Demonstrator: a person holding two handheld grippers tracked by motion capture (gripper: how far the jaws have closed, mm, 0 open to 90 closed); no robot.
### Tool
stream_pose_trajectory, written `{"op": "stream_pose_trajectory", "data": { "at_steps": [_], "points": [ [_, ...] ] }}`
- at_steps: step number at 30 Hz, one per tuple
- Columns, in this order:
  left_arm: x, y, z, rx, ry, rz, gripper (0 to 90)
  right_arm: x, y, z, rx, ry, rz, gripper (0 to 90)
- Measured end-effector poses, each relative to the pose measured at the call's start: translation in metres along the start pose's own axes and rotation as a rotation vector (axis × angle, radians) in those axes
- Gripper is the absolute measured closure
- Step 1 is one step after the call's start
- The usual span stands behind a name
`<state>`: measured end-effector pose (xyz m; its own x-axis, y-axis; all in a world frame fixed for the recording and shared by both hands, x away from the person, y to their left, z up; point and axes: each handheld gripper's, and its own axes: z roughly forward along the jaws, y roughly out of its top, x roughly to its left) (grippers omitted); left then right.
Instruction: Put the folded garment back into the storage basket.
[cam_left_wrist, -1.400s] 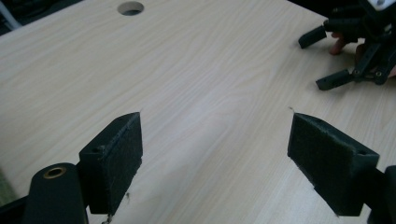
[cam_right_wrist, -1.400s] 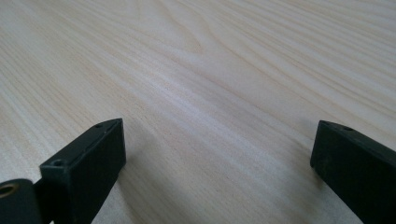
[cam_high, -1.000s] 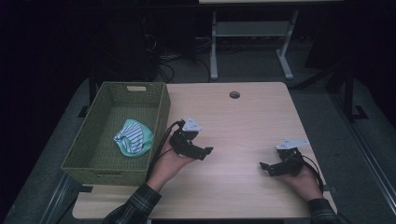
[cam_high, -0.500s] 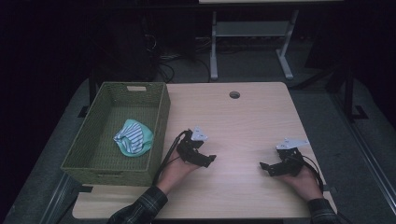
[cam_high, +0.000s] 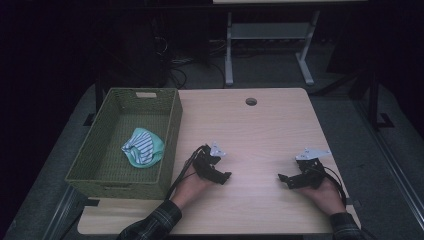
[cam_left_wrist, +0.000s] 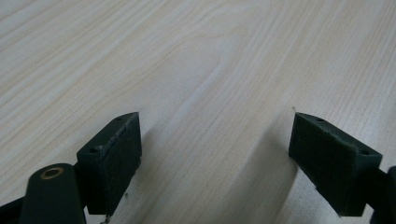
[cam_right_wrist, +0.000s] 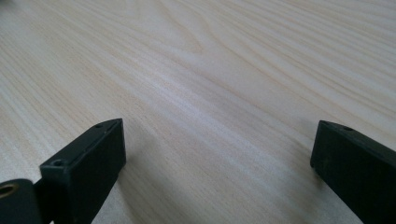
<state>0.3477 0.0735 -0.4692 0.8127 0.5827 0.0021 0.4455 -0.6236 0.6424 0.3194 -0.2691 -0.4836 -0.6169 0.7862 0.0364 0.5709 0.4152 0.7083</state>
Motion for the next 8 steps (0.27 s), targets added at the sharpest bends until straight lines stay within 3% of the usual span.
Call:
{"op": "stream_pose_trajectory", "data": {
  "at_steps": [8],
  "points": [
    [0.0, -0.0031, -0.0005, -0.019, -0.002, 0.006, 16.3, 0.0, 0.0, 0.0, 0.0, 0.0, -0.001, 2.9]
  ]
}}
